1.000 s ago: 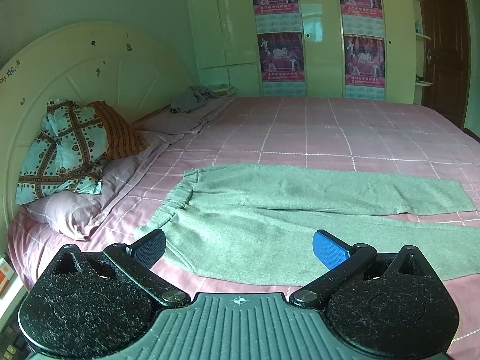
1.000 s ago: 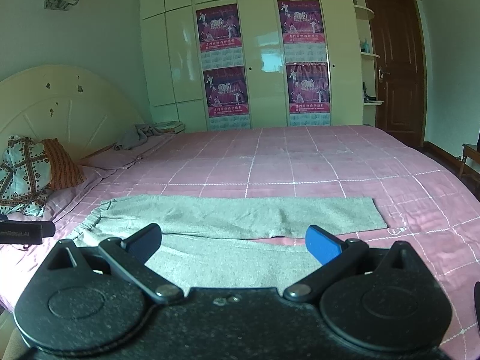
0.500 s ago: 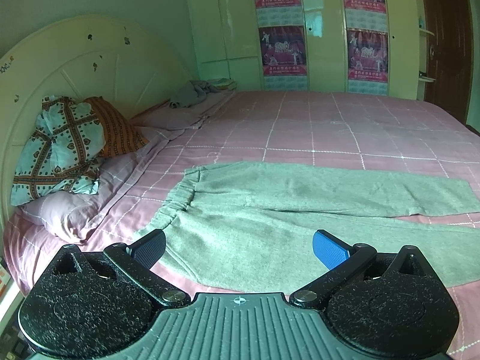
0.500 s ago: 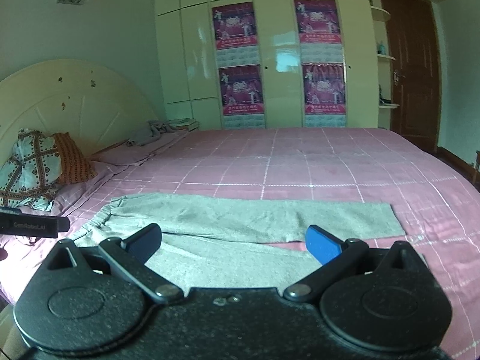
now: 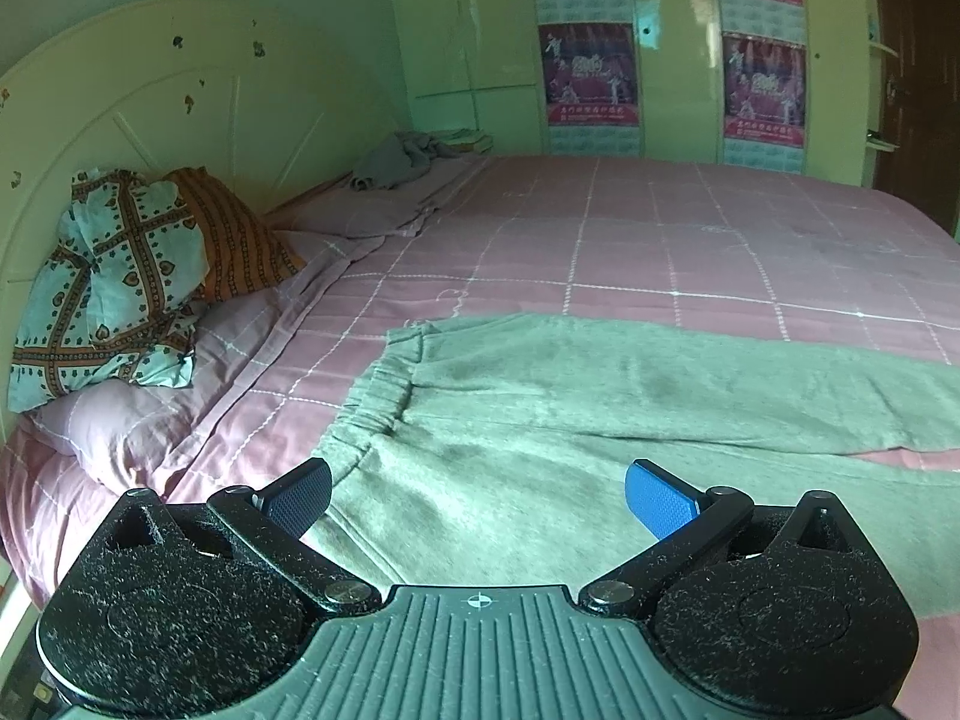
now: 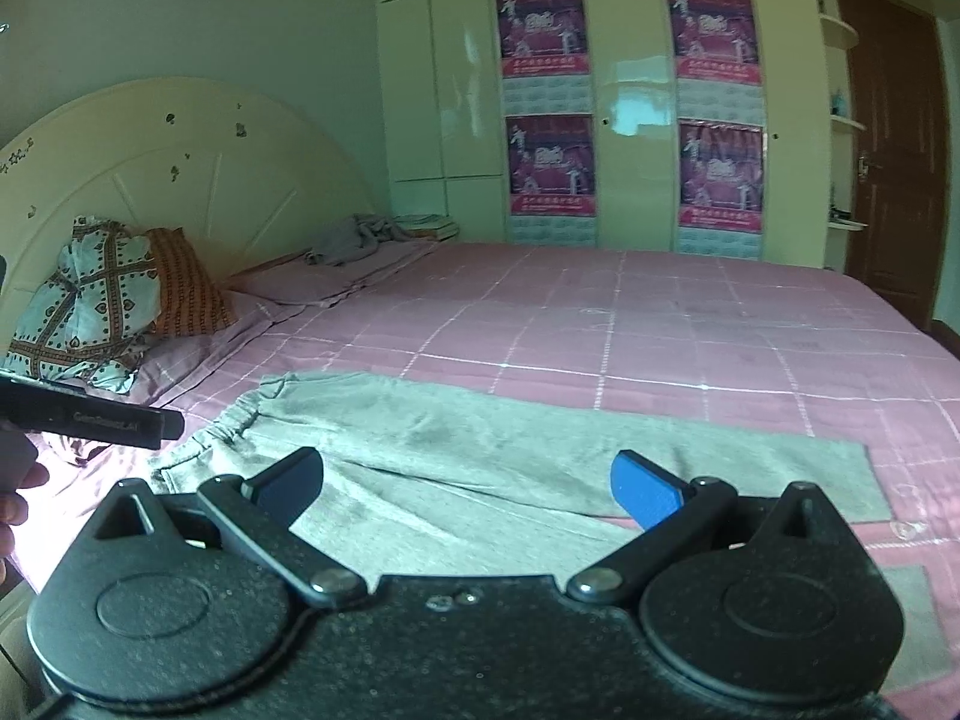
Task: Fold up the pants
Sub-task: 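Lower both tools to the waistband and close both on the fabric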
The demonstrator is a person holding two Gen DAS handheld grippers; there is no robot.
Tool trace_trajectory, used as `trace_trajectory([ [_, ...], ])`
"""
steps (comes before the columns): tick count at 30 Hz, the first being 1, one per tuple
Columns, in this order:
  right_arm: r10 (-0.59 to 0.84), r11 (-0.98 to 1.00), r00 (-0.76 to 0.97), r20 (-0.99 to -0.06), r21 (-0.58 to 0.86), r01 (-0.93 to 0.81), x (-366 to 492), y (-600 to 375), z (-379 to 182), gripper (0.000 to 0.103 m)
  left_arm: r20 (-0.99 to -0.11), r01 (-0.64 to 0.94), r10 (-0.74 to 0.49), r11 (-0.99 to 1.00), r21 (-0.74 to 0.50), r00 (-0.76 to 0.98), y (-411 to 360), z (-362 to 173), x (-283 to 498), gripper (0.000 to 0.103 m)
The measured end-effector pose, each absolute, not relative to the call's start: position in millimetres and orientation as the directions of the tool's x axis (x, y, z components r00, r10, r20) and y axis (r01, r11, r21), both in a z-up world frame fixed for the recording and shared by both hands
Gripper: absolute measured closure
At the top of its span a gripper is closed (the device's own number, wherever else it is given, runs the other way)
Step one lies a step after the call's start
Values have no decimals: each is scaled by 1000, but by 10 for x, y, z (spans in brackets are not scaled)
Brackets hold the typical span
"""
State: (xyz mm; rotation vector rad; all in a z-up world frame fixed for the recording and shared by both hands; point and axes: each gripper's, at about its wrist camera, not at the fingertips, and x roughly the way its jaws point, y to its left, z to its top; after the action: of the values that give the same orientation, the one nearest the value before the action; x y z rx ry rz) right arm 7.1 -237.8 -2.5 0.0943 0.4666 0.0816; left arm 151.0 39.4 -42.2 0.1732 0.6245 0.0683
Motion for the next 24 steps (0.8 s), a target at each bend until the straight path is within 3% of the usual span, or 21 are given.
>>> trace_trajectory([
  [11,154,987,863,-481,111,-114,766,-2187,-114,1,-593,-52,164,978,202,788,665,-558,2210,0],
  [24,201,978,827,-526,59,-201,1576,-1986,-332,2,-672,-76,209,972,222,710,873,-938,3007,0],
])
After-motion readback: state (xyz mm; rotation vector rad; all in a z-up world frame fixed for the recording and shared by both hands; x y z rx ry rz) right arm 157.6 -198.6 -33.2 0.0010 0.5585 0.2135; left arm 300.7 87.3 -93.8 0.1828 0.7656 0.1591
